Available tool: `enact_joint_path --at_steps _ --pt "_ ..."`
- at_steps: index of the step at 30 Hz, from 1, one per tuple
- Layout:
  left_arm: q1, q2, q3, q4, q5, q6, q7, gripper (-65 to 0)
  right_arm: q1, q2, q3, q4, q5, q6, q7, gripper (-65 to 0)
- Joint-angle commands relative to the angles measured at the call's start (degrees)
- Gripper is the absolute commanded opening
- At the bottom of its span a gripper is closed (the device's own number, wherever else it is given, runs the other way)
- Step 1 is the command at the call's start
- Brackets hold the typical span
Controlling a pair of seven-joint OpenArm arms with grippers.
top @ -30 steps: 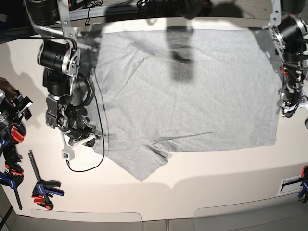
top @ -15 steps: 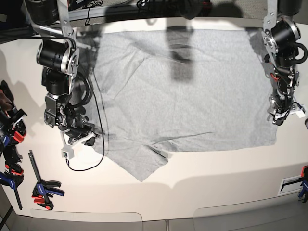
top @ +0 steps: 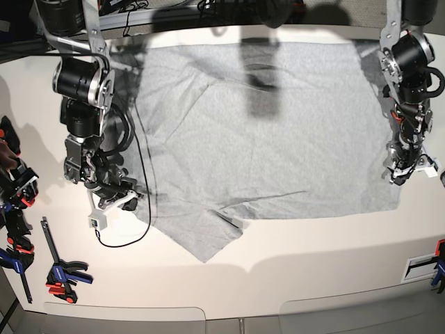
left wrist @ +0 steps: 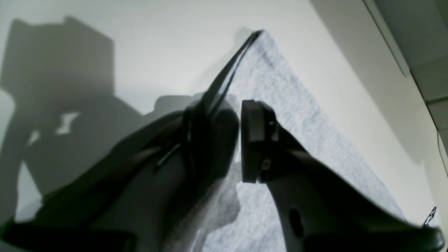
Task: Fold the T-shirt properly
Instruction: 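Move the left gripper along the opposite side and grasp the side edge, then lift both side edges and fold the hem half toward the collar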
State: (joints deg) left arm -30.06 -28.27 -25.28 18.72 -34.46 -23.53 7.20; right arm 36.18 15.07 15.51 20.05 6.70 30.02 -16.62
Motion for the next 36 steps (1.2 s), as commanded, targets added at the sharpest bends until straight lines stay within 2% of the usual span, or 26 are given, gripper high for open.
enact_joint_path --at_steps 1,19,29,33,36 --pt "-1.7 -1.1 -0.1 0.6 -0.4 -0.5 -1.7 -49.1 0.2 0.2 -0.2 -0.1 -2.2 -0.8 -3.0 -65.0" --pt "-2.8 -1.1 0.3 0.6 -0.5 -0.7 -1.2 -49.5 0.2 0.2 -0.2 -0.1 -2.2 -0.8 -2.2 -65.0" --pt "-5.6 -1.1 11.8 0.7 -0.4 -0.6 -2.6 -49.5 0.2 0.2 -0.2 -0.1 -2.2 -0.8 -1.9 -65.0" --pt "-5.7 -1.1 13.4 0.7 -0.3 -0.6 -2.9 -49.5 0.2 0.2 -0.2 -0.1 -2.2 -0.8 -1.8 -65.0" --pt "-5.6 -1.1 13.4 0.7 2.4 0.7 -4.9 -49.5 0.2 0.2 -0.2 -0.1 -2.2 -0.8 -1.8 -65.0"
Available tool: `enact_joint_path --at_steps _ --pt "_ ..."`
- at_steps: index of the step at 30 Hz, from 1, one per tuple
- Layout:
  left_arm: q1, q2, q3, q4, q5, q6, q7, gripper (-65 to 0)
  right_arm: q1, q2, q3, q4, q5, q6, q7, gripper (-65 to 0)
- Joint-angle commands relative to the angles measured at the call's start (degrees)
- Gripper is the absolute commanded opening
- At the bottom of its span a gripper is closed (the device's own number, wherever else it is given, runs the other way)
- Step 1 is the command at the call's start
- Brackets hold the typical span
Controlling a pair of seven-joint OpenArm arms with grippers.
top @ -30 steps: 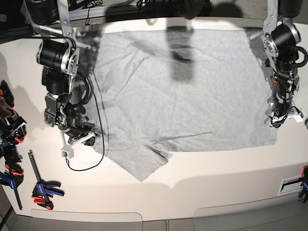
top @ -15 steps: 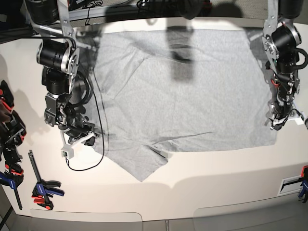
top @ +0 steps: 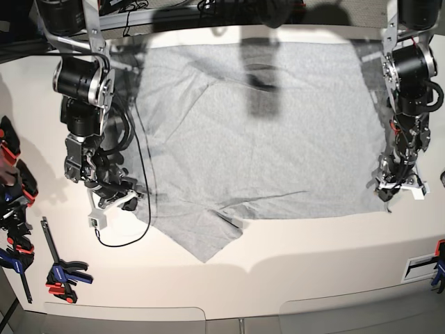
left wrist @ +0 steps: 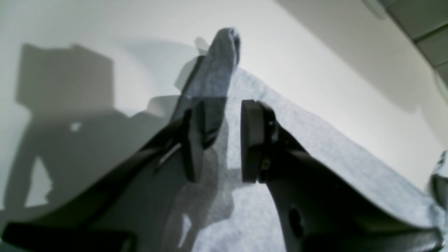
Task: Fold the T-shirt properly
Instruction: 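Lift both side edges and fold the hem half toward the collar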
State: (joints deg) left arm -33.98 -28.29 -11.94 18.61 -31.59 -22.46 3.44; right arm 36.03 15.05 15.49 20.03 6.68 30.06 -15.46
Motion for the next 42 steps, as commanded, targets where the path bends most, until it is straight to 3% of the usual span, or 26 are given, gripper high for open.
enact_joint_path --at_steps 1,6,13,16,19,21,24,32,39,42 --pt "-1.7 -1.1 0.0 0.8 0.8 1.1 -2.1 -49.5 0.3 0.2 -0.1 -0.1 -2.2 -0.8 -2.9 -65.0" --pt "-1.7 -1.1 0.0 0.7 6.1 1.9 -4.6 -48.4 0.3 0.2 -0.1 -0.1 -2.1 -0.8 -2.8 -65.0" --pt "-0.7 -1.1 0.0 0.7 6.1 2.1 -4.4 -49.3 0.3 0.2 -0.1 -0.1 -2.0 -0.8 -2.5 -65.0" --pt "-0.1 -1.0 0.0 0.7 6.1 5.0 -4.4 -50.2 0.3 0.2 -0.1 -0.1 -2.0 -0.8 -2.5 -65.0" --pt "0.5 -0.9 0.0 0.7 6.9 5.6 -4.4 -50.5 0.3 0.2 -0.1 -0.1 -2.0 -0.8 -2.5 -65.0" --pt "0.5 -1.0 0.0 0.7 7.6 5.6 -4.5 -54.1 0.3 0.2 -0.1 -0.1 -2.0 -0.2 -2.5 -65.0" --pt "0.5 -0.9 0.0 0.7 7.5 5.6 -4.8 -64.9 0.3 0.2 -0.1 -0.1 -2.0 0.2 -2.5 -65.0" --pt "0.2 -1.9 0.0 1.5 7.5 4.6 -5.2 -65.0 0.3 0.2 -0.1 1.1 0.7 1.2 -2.6 -65.0" --pt "0.7 -4.7 0.0 5.6 5.5 1.6 -1.3 -65.0 0.3 0.2 -0.1 9.5 6.8 6.2 -11.7 -65.0" --pt "0.7 -6.4 0.0 6.5 2.9 -2.6 0.8 -65.0 0.2 0.2 -0.1 13.7 11.0 7.7 -18.3 -65.0"
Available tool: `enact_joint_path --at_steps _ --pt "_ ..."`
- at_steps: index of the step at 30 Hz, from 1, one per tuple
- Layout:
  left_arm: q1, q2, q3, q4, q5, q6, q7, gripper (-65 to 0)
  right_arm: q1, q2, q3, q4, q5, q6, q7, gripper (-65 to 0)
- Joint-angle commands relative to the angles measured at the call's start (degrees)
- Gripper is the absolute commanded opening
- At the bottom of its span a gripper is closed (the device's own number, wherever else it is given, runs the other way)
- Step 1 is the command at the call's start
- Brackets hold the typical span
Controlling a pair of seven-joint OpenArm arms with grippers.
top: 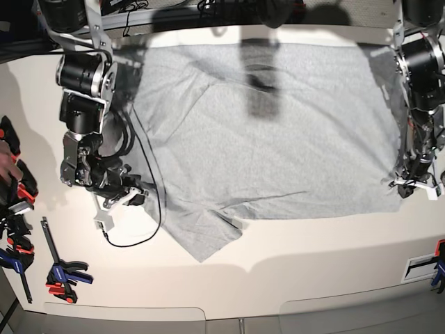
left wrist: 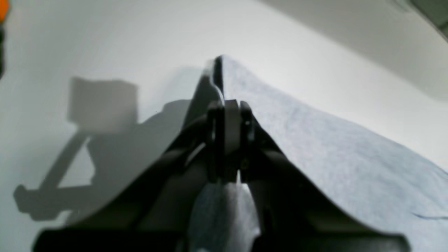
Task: Fold the T-shirt properly
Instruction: 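Lift both side edges and fold the hem half toward the collar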
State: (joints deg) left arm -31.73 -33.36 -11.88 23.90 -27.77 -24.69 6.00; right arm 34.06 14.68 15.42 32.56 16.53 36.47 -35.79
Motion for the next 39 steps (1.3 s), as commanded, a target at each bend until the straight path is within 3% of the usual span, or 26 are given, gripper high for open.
enact_joint_path --at_steps 1,7,11,17,23,28,33,39 --pt "-1.6 -1.9 0.0 1.5 -2.0 -2.0 -0.7 -65.0 2.0 0.6 0.0 2.7 2.8 1.3 -0.3 -65.0" --pt "-1.0 -4.6 0.0 2.1 -7.3 -7.5 5.4 -65.0 0.3 0.6 0.0 12.1 12.3 2.5 -13.9 -65.0" --pt "2.4 -6.7 -0.1 4.0 -12.0 -11.6 7.7 -65.0 -4.0 0.5 0.0 21.0 17.1 2.5 -19.8 -65.0" --pt "10.7 -8.9 -0.1 12.7 -17.1 -12.5 10.8 -65.0 -13.9 0.4 2.2 39.1 22.9 2.5 -26.9 -65.0" --pt "20.0 -10.1 -1.6 25.6 -18.3 -13.6 14.4 -65.0 -22.5 0.4 8.1 48.6 29.6 2.6 -29.7 -65.0" --pt "26.3 -10.0 -10.0 32.9 -18.4 -13.5 16.7 -65.0 -29.5 0.4 14.9 54.6 35.6 3.3 -32.2 -65.0" --pt "30.8 -10.1 -18.6 35.3 -18.4 -13.6 16.8 -65.0 -35.9 0.4 20.1 60.7 41.3 3.5 -34.4 -65.0" --pt "35.4 -10.0 -19.6 35.3 -22.5 -13.6 22.4 -65.0 -43.3 0.3 22.0 65.3 42.6 3.5 -34.8 -65.0"
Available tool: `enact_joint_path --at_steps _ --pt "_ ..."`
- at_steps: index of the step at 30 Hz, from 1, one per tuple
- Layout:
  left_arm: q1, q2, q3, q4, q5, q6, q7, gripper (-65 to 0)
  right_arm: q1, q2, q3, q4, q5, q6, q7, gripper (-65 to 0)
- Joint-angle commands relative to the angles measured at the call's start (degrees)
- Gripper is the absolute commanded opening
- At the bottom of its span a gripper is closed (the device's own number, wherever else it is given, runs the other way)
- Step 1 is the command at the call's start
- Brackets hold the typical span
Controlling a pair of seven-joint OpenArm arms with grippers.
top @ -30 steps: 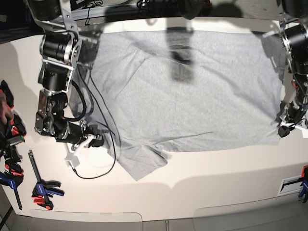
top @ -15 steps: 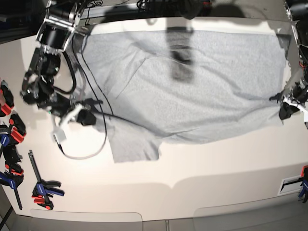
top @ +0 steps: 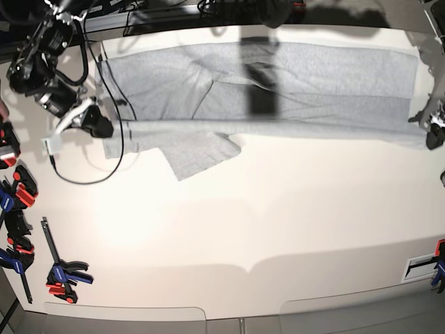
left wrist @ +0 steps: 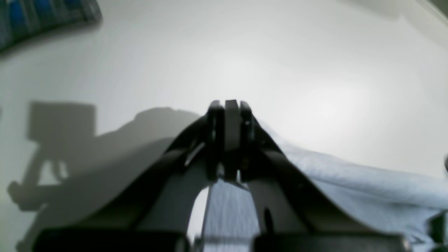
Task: Fold the T-shirt properly
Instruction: 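Lift both side edges and fold the hem half toward the collar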
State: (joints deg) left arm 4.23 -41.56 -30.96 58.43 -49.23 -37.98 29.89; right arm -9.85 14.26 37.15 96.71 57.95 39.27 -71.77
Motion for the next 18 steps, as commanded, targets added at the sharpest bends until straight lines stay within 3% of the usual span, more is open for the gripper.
enact_joint_path --at_steps 1,18 --pt "0.3 -1.8 -0.6 0.8 -1.9 -0.3 -1.0 -65.0 -0.3 0.7 0.3 1.2 1.2 0.7 1.1 -65.0" --pt "10.1 -1.8 -0.6 0.8 -1.9 -0.2 -0.8 -65.0 -7.3 -4.5 0.3 1.2 -0.9 0.7 -0.2 -65.0"
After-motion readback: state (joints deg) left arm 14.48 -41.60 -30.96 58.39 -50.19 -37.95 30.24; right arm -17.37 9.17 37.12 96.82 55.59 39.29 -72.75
